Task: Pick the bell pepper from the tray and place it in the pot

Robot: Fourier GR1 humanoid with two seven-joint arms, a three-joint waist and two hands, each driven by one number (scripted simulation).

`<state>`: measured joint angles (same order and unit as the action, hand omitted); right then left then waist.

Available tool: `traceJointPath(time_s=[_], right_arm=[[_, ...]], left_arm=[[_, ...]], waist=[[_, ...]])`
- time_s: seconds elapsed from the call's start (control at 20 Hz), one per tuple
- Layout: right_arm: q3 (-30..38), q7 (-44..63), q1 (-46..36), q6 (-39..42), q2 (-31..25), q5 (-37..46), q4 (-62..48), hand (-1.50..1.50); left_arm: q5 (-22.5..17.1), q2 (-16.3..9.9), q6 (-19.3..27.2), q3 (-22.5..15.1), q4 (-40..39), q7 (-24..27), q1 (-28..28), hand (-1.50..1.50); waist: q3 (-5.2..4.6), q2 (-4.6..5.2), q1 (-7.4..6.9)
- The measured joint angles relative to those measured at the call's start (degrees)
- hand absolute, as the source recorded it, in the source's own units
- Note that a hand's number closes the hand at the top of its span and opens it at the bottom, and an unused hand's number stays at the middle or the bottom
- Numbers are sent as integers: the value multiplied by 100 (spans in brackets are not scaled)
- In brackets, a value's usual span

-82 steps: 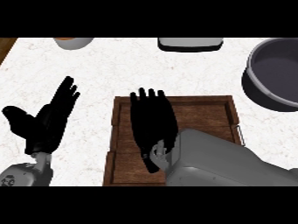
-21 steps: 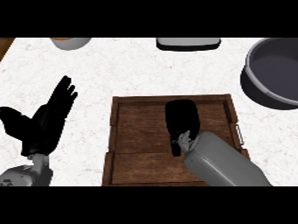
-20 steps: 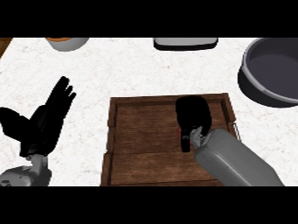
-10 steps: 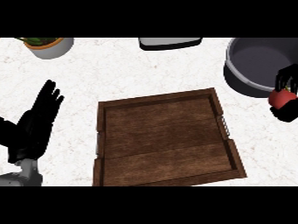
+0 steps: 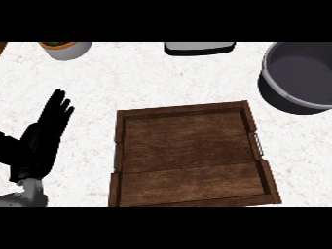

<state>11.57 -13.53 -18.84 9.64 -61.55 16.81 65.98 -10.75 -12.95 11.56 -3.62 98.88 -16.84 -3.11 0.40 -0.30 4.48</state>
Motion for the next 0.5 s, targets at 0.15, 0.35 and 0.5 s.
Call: traceJointPath(time_s=[0.15, 0.35, 0.5], right_arm=[[576, -915, -5, 248, -371, -393, -463, 150], [1037, -1732, -129, 611, -660, -689, -1130, 150], [949, -1709, -564, 824, -732, -651, -1444, 150]], left_arm=[[101, 73, 34, -140, 5, -59, -120, 0], [161, 131, -59, -236, -138, -41, -276, 0], [189, 209, -121, -292, -190, -15, -305, 0]], waist=[[-12, 14, -155], [-26, 33, -338], [-33, 43, -456]])
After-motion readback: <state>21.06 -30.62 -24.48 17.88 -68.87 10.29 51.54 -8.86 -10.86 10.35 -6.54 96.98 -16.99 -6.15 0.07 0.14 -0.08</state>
